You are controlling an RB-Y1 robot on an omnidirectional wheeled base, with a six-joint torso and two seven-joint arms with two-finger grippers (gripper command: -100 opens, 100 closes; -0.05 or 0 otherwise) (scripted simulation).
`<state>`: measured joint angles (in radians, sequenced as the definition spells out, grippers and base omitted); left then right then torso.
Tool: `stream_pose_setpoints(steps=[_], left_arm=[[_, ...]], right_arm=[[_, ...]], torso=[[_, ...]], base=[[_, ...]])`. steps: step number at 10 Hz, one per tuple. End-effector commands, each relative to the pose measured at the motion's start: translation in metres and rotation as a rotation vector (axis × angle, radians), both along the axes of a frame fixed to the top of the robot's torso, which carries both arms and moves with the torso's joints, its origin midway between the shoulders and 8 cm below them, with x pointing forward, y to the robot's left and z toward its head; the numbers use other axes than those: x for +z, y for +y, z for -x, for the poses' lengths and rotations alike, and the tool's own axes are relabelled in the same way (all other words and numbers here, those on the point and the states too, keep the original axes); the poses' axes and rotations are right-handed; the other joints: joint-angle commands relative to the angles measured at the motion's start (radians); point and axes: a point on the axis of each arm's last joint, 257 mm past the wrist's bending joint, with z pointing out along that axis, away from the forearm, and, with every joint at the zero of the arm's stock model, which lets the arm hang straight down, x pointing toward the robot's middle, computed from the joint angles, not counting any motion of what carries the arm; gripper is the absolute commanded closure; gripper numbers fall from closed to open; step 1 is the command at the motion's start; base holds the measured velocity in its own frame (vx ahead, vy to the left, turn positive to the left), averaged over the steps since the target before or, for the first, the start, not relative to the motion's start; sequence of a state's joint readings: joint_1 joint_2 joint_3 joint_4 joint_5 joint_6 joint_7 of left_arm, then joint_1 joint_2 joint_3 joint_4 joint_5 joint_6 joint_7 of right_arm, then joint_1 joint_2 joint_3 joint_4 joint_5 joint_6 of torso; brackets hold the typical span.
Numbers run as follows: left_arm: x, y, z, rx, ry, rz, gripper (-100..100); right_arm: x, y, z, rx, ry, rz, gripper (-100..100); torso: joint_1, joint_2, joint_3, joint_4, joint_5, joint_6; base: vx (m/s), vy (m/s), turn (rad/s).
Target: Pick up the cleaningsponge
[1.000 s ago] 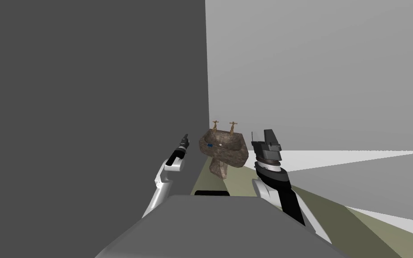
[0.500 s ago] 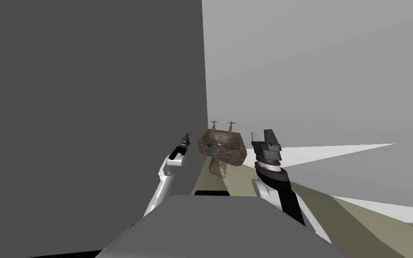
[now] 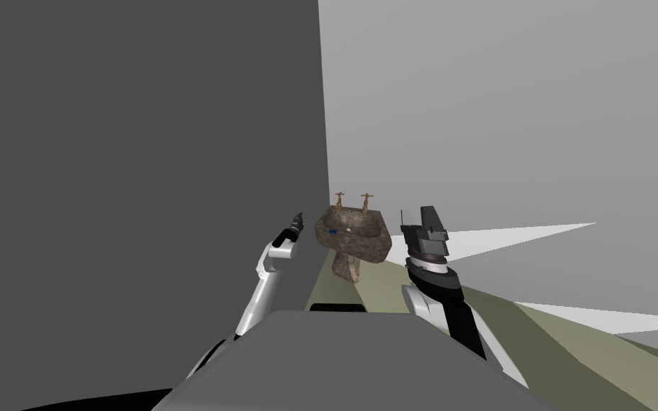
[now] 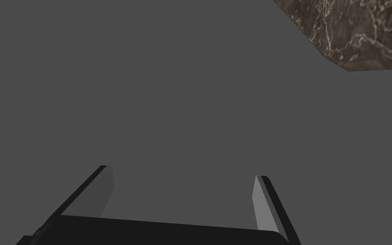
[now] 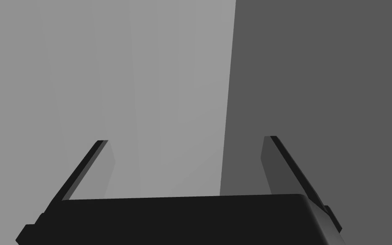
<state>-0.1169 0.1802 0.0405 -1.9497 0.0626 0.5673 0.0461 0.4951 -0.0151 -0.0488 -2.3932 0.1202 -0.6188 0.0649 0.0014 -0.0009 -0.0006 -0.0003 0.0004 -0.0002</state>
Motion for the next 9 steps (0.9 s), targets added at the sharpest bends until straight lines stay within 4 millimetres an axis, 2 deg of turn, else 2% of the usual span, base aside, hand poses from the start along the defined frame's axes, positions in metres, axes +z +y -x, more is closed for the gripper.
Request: stream_pose_setpoints(steps=[1,2,3,5,6,8,9], left_arm=[[-0.008,0.001,-0.005,0.005,0.043,0.001,-100],[-0.011,0.001,-0.004,0.006,0.054,0.001,-100],[-0.010,0.001,-0.015,0.010,0.077,0.003,-100],[-0.019,0.003,-0.013,0.014,0.114,0.002,-100],[-0.018,0.003,-0.022,0.019,0.138,0.004,-100],[-0.027,0.004,-0.020,0.024,0.174,0.004,-100],[-0.026,0.005,-0.029,0.030,0.200,0.006,-100]], right_arm=[[0.000,0.000,0.000,0.000,0.000,0.000,0],[0.000,0.000,0.000,0.000,0.000,0.000,0],[0.000,0.000,0.000,0.000,0.000,0.000,0],[0.000,0.000,0.000,0.000,0.000,0.000,0],[0.000,0.000,0.000,0.000,0.000,0.000,0],[0.000,0.000,0.000,0.000,0.000,0.000,0],[0.000,0.000,0.000,0.000,0.000,0.000,0]], torso=[[0.000,0.000,0.000,0.000,0.000,0.000],[0.000,0.000,0.000,0.000,0.000,0.000],[-0.001,0.000,0.000,0.000,0.000,-0.001],[0.000,0.000,0.000,0.000,0.000,-0.001],[-0.001,0.000,0.000,0.000,0.000,-0.001],[0.000,0.000,0.000,0.000,0.000,-0.001],[-0.001,0.000,0.000,0.000,0.000,-0.001]], base=[[-0.005,0.035,-0.099],[-0.001,0.015,-0.009],[0.002,0.022,-0.164],[0.001,0.024,-0.025],[0.002,0.024,-0.154],[0.001,0.020,-0.035],[-0.001,0.015,-0.121]])
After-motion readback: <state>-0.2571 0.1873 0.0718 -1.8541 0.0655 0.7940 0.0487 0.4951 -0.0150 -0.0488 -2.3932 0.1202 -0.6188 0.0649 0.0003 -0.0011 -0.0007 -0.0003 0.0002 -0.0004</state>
